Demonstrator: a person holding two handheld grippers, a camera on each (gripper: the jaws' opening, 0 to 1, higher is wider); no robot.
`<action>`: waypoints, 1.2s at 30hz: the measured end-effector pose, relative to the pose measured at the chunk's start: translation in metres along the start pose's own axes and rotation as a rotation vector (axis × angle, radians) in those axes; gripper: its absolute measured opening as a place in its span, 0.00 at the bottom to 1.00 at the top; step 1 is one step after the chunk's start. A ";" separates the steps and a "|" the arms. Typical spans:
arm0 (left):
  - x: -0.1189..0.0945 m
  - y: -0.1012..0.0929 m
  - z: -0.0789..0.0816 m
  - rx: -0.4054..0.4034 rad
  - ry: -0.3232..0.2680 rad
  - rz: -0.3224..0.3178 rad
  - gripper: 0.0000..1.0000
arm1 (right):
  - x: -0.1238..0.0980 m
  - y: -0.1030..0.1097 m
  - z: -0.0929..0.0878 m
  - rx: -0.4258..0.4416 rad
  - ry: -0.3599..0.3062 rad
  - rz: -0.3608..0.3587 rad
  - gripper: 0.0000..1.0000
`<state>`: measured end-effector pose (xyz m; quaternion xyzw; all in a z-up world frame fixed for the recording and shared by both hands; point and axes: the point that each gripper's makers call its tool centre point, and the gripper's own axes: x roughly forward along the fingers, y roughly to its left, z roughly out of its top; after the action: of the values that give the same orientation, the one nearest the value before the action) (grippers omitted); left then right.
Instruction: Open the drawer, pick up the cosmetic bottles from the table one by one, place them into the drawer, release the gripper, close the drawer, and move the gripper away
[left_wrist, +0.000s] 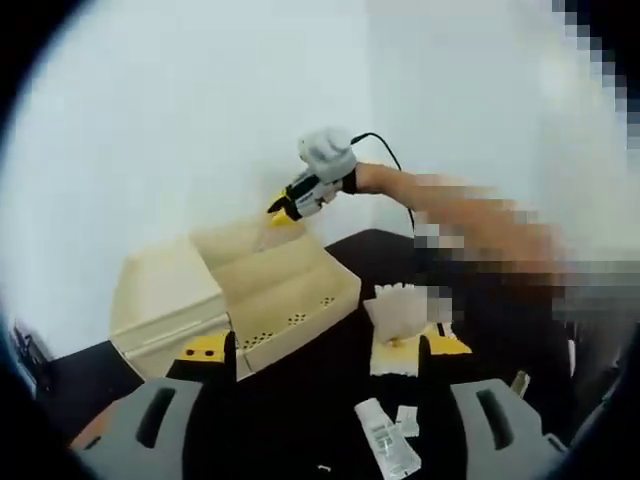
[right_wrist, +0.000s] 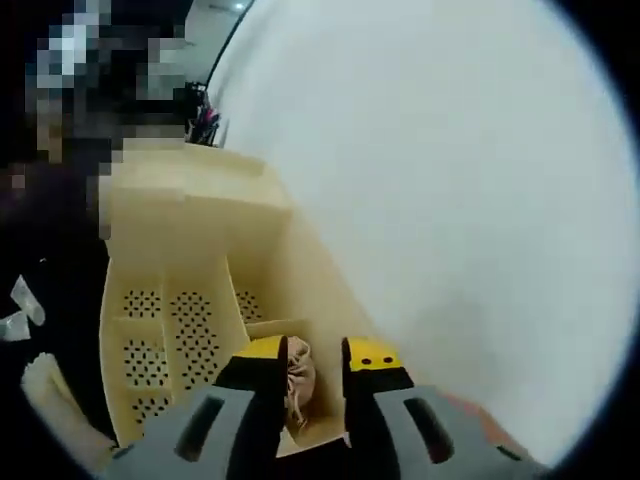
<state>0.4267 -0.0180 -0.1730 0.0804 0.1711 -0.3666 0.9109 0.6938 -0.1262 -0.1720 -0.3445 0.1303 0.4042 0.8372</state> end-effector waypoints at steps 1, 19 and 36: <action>-0.001 -0.001 0.001 0.005 -0.002 0.000 0.69 | -0.004 0.002 0.002 0.004 0.000 0.003 0.27; -0.021 -0.028 0.030 0.085 -0.090 -0.026 0.73 | -0.134 0.035 0.057 0.056 -0.154 -0.065 0.34; -0.024 -0.039 0.041 0.145 -0.124 -0.024 0.72 | -0.200 0.135 0.035 0.040 -0.252 0.021 0.35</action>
<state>0.3938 -0.0422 -0.1272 0.1214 0.0884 -0.3930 0.9072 0.4598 -0.1609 -0.1109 -0.2729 0.0355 0.4504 0.8493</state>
